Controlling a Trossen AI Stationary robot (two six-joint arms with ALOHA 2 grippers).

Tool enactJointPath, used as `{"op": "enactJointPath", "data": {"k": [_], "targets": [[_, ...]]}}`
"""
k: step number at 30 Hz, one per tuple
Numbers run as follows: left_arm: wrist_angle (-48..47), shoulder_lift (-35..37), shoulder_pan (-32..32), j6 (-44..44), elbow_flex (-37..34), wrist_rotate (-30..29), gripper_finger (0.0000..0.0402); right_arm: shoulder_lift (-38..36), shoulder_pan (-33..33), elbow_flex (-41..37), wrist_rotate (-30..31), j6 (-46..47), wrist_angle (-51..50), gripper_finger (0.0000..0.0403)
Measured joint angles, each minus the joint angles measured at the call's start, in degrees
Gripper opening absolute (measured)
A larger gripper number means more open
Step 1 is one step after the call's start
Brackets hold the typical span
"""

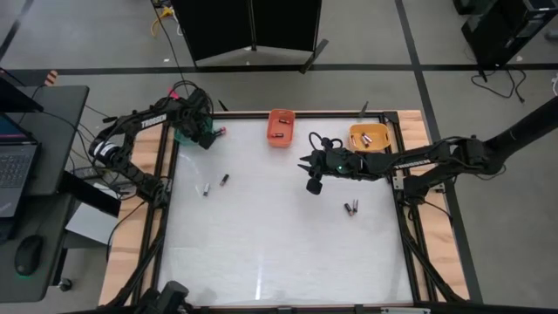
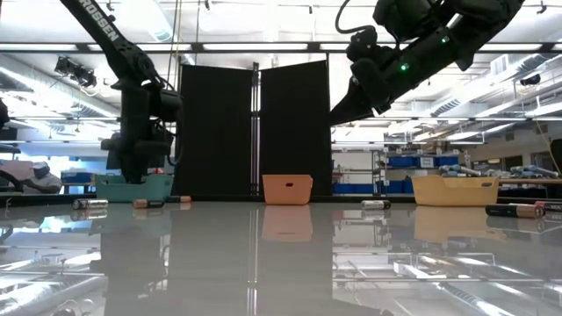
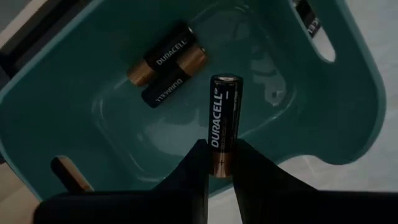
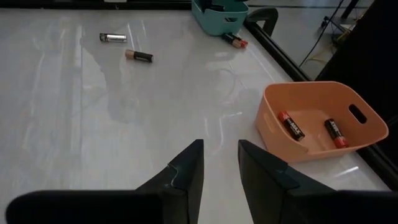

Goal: Sort batteries
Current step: Put the top right copper battery into the green container

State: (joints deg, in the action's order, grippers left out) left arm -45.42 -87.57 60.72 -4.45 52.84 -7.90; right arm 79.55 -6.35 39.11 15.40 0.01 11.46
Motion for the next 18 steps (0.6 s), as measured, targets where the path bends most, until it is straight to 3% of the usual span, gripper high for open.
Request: {"op": "enactJointPath", "data": {"k": [14, 18], "targets": [[0.8, -5.9, 0.4, 3.1, 3.9, 0.7, 0.0053, 0.0, 0.0, 0.0, 0.0, -0.1, 0.4, 0.0104], [0.6, -5.9, 0.3, 2.4, 4.1, 0.8, 0.0081, 0.0, 0.0, 0.0, 0.0, -0.2, 0.4, 0.0101]]}}
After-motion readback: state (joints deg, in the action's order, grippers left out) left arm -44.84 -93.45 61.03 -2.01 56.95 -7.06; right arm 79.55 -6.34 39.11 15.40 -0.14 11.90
